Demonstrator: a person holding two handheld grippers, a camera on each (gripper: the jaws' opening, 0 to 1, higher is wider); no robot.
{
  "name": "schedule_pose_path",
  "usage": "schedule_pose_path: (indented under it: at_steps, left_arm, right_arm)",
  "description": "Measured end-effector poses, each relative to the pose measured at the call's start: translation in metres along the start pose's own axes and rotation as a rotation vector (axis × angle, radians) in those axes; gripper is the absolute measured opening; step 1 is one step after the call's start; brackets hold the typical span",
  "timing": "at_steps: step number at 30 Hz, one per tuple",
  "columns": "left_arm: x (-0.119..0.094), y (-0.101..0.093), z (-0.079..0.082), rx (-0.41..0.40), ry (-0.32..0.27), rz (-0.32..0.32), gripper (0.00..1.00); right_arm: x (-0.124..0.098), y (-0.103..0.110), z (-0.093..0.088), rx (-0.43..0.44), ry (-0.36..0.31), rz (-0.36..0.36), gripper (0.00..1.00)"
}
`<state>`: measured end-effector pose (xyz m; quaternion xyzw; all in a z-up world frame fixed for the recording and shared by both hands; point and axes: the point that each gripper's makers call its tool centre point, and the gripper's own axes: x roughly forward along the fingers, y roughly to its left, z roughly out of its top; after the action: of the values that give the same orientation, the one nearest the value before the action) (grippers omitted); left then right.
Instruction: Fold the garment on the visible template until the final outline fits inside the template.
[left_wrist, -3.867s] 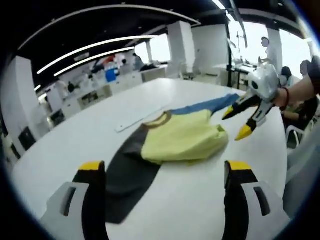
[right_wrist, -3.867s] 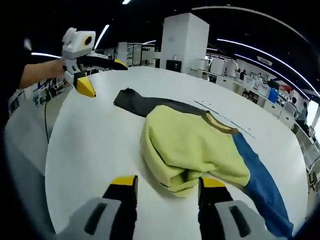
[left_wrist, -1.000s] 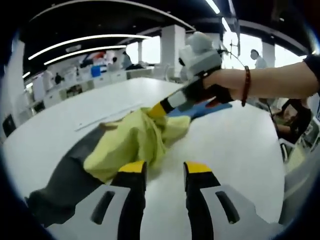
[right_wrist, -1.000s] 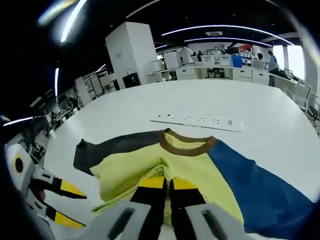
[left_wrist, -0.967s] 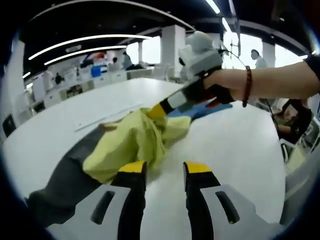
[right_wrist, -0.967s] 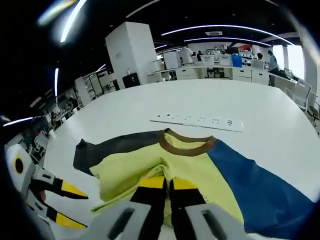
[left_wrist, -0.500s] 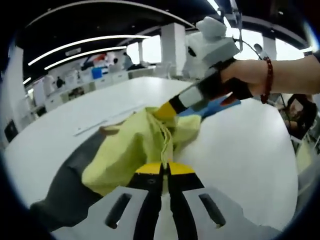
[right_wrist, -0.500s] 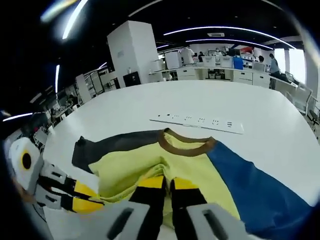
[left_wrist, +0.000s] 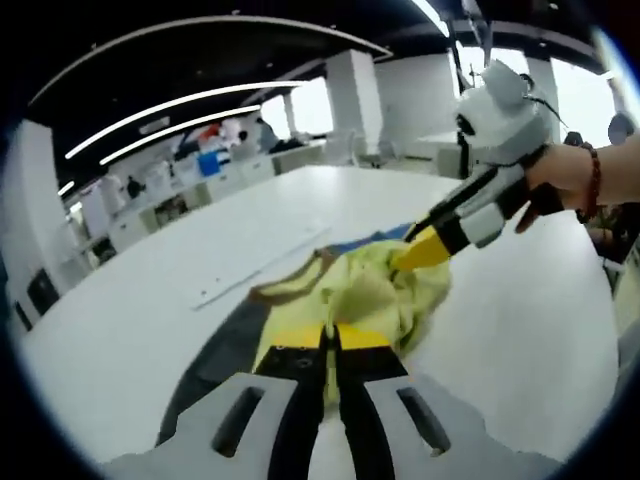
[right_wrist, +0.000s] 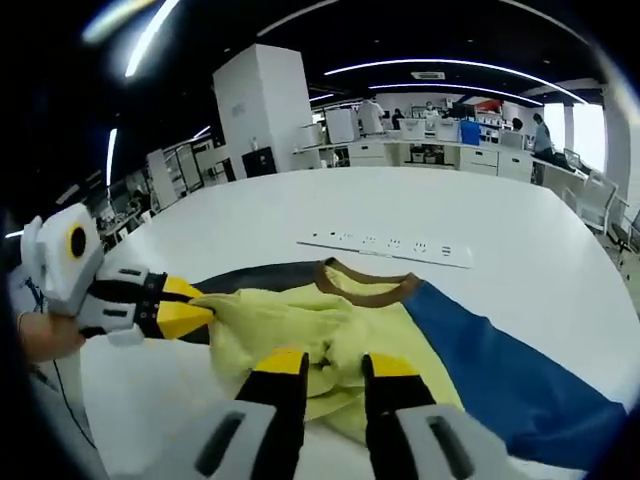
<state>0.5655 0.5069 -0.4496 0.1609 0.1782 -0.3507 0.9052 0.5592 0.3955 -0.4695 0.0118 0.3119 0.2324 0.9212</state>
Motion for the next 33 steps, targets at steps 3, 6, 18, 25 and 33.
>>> schedule_pose_path:
  at_steps: [3, 6, 18, 25, 33]
  left_arm:
    - [0.001, 0.007, 0.0, -0.007, 0.005, 0.012, 0.0]
    - [0.001, 0.01, 0.002, -0.018, 0.0, 0.021, 0.0]
    - [0.0, 0.013, 0.006, -0.019, -0.001, 0.03, 0.0]
    - [-0.004, 0.017, 0.009, -0.025, -0.011, 0.037, 0.0]
    - [-0.005, 0.023, 0.008, -0.033, -0.009, 0.05, 0.0]
  right_arm:
    - [-0.009, 0.0, -0.005, 0.014, -0.004, -0.009, 0.2]
    - [-0.016, 0.003, -0.01, 0.031, -0.005, -0.011, 0.2]
    - [-0.007, 0.024, -0.044, 0.152, 0.053, 0.016, 0.2]
    - [0.012, 0.023, -0.053, 0.25, 0.051, -0.004, 0.16]
    - [0.024, 0.022, -0.053, 0.242, 0.038, 0.002, 0.02]
